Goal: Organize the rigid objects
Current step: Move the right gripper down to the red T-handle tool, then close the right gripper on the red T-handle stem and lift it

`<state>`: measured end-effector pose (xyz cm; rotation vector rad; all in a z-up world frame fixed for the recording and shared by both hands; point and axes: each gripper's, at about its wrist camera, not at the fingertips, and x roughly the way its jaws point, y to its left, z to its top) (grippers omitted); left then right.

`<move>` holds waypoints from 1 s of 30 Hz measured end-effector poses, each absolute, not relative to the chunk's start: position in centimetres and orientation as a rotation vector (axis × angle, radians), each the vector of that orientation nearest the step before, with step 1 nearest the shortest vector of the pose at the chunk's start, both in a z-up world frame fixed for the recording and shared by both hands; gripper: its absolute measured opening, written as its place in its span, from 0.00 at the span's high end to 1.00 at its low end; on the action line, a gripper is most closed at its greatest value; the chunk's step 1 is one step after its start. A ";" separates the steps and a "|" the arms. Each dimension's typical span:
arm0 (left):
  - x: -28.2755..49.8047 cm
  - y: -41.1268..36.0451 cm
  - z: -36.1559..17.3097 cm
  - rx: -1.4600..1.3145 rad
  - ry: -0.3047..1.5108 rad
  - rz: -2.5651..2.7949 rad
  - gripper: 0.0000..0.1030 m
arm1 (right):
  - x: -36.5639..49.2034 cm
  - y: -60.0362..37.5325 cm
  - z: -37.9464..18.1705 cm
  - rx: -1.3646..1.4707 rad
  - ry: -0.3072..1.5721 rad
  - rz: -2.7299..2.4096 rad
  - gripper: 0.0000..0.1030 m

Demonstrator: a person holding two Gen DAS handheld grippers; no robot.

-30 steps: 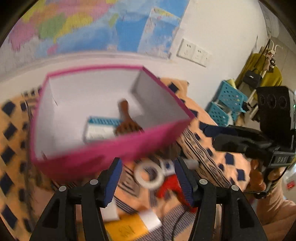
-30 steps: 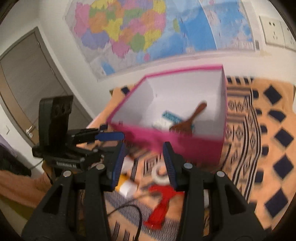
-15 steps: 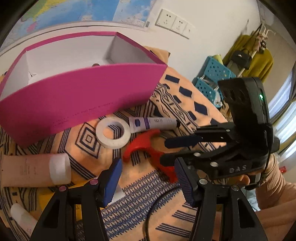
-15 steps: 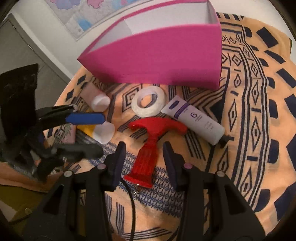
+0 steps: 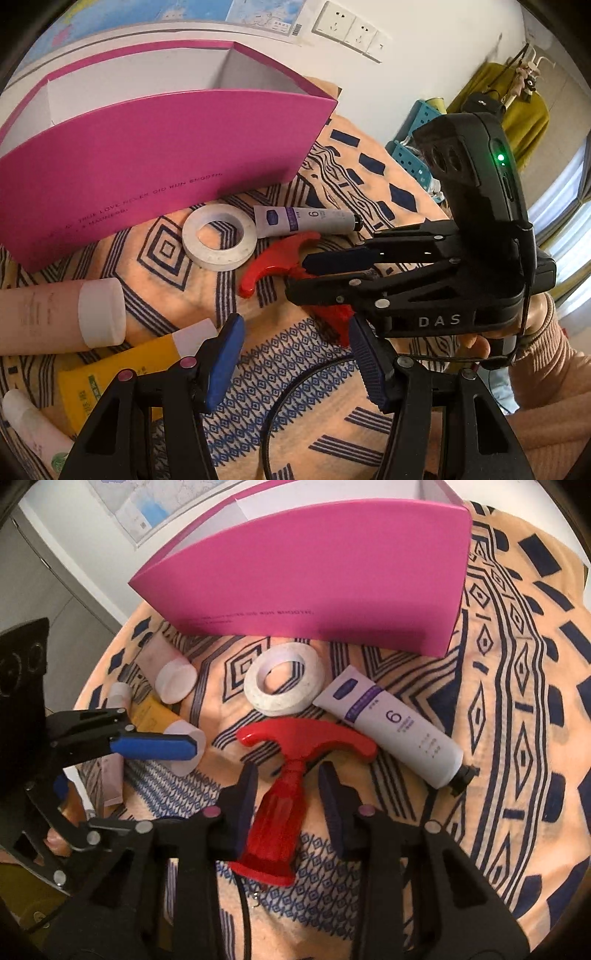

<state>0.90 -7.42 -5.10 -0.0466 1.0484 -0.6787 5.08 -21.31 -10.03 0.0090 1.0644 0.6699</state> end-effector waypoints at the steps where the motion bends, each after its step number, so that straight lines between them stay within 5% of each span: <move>1: 0.9 -7.4 -5.1 -0.042 1.047 -0.677 0.42 | 5.1 -21.0 -10.1 -0.008 1.063 0.668 0.65; 10: 0.6 -6.8 -5.2 -0.046 1.046 -0.682 0.42 | 4.6 -19.4 -10.1 -0.157 1.020 0.615 0.76; 26: 1.7 -9.1 -5.7 -0.071 1.069 -0.779 0.42 | 4.0 -22.9 -7.8 0.074 0.934 0.677 0.78; 30: 2.2 -9.4 -5.6 -0.102 1.073 -0.804 0.45 | 3.7 -23.5 -7.0 0.132 0.890 0.699 0.97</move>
